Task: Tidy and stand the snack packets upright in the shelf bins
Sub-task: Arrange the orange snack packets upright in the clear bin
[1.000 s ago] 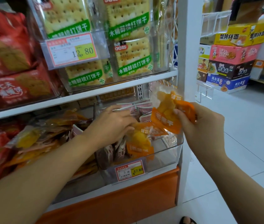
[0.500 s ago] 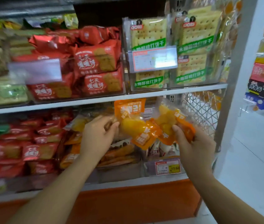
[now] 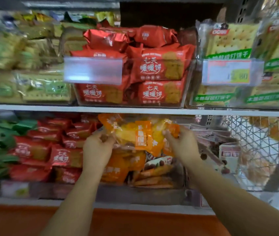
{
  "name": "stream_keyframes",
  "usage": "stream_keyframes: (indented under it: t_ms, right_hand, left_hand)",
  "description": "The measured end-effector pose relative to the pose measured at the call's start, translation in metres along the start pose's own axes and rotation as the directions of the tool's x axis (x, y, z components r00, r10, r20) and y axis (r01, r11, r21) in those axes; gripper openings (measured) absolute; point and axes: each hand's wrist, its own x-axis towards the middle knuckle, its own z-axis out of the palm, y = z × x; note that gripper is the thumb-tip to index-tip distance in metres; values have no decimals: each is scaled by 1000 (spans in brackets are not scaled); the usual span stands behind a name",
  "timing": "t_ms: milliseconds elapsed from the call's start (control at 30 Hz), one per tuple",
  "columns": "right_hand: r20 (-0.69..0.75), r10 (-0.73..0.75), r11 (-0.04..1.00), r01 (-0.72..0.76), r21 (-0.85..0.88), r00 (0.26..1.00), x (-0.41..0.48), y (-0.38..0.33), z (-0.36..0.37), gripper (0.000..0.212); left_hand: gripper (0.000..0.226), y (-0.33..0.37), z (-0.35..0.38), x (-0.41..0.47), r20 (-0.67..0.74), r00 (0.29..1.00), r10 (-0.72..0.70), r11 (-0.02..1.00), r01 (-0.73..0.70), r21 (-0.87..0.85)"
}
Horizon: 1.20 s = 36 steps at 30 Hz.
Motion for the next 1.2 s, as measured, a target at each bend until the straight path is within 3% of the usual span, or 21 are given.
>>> stream_keyframes:
  t_ms: [167, 267, 400, 467, 567, 633, 700, 767, 800, 867, 933, 1000, 1067, 1133, 1200]
  right_hand:
    - [87, 125, 961, -98, -259, 988, 35, 10, 8, 19]
    - [151, 176, 897, -95, -431, 973, 43, 20, 15, 32]
    - [252, 43, 835, 104, -541, 967, 44, 23, 23, 58]
    - [270, -8, 850, 149, -505, 963, 44, 22, 20, 55]
    - [385, -134, 938, 242, -249, 913, 28, 16, 7, 37]
    - [549, -135, 948, 268, -170, 825, 10, 6, -9, 42]
    - [706, -52, 907, 329, -262, 707, 0, 4, -25, 62]
    - [777, 1, 753, 511, -415, 629, 0, 7, -32, 78]
    - [796, 28, 696, 560, -450, 605, 4, 9, -31, 79]
    - [810, 71, 682, 564, -466, 582, 14, 11, -23, 74]
    - [817, 69, 708, 548, -444, 573, 23, 15, -13, 72]
    - [803, 3, 803, 477, -356, 595, 26, 16, -12, 70]
    - [700, -103, 929, 320, -186, 707, 22, 17, -27, 60]
    - [555, -109, 979, 186, -84, 824, 10, 20, -57, 43]
    - [501, -58, 994, 97, -52, 863, -8, 27, -92, 27]
  left_hand:
    - [53, 5, 8, -2, -29, 999, 33, 999, -33, 1]
    - [69, 2, 14, -4, 55, 993, 106, 991, -110, 70]
    - [71, -8, 9, -4, 161, 984, 72, 960, -112, 256]
    - [66, -7, 7, -8, 172, 982, 84, 922, -142, 361]
    - [57, -5, 12, -16, 114, 982, 150, 825, -188, 533]
    - [58, -6, 20, -18, 54, 980, 191, 742, -180, 645]
    - [61, -8, 27, -15, 46, 958, 282, 731, -246, 637]
    - [69, -10, 33, -10, 182, 891, 417, 700, -442, 561]
    - [73, -10, 36, -9, 317, 835, 450, 672, -550, 496]
    - [56, -4, 37, -11, 497, 744, 446, 632, -655, 415]
    - [59, -2, 34, -15, 533, 752, 388, 636, -637, 436]
    - [77, -4, 35, -19, 566, 763, 313, 598, -621, 507]
    - [90, -3, 37, -22, 591, 751, 294, 548, -639, 540]
    - [93, -1, 40, -23, 602, 754, 264, 533, -634, 560]
    - [93, 0, 45, -24, 593, 762, 261, 531, -626, 571]
